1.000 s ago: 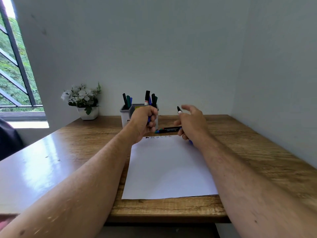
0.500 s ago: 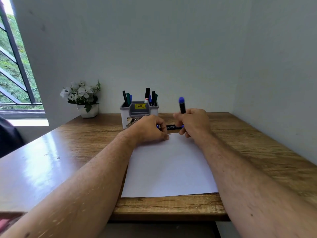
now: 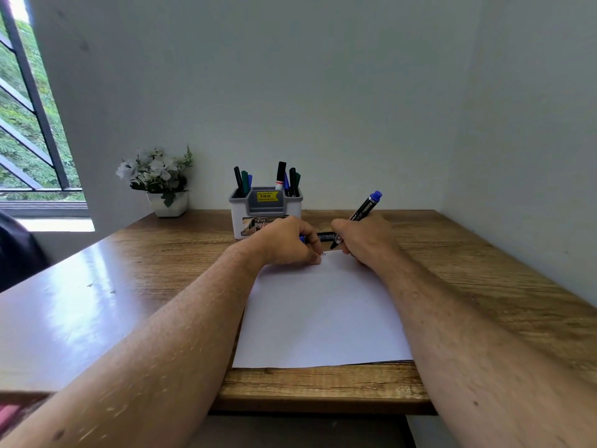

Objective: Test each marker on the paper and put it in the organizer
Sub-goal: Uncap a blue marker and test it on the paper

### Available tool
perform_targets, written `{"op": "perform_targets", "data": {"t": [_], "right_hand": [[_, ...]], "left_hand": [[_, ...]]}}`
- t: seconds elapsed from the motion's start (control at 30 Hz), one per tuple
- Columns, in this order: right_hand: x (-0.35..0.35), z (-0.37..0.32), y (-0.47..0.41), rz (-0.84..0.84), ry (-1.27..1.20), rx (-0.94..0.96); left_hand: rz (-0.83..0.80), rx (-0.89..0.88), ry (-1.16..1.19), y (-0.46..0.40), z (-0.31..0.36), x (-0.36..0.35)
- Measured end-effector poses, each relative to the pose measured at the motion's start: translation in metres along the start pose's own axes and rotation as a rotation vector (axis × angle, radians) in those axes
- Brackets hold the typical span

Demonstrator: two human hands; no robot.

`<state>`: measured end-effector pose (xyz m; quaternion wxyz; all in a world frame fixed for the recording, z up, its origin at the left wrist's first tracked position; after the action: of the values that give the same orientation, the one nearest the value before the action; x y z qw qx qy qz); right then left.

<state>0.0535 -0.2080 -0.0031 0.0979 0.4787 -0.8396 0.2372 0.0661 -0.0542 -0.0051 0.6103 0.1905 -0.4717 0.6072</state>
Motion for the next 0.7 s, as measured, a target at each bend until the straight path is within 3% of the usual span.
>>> {"op": "perform_targets", "data": {"t": [0.7], "right_hand": [[-0.0093, 0.0023, -0.0024, -0.029, 0.065, 0.035]], "left_hand": [[-0.018, -0.005, 0.006, -0.0022, -0.0016, -0.0028]]}}
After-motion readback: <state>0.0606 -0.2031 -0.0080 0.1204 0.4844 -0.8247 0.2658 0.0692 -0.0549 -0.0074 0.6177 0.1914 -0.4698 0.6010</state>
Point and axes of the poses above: each hand's wrist, its own y-axis away from the middle knuckle, its own x-axis out of the back of the hand, z = x × y, the point moved 9 cm from there along -y, towards the middle knuckle, and after that the axes turned 14 degrees about z, right-handed, at the moved point
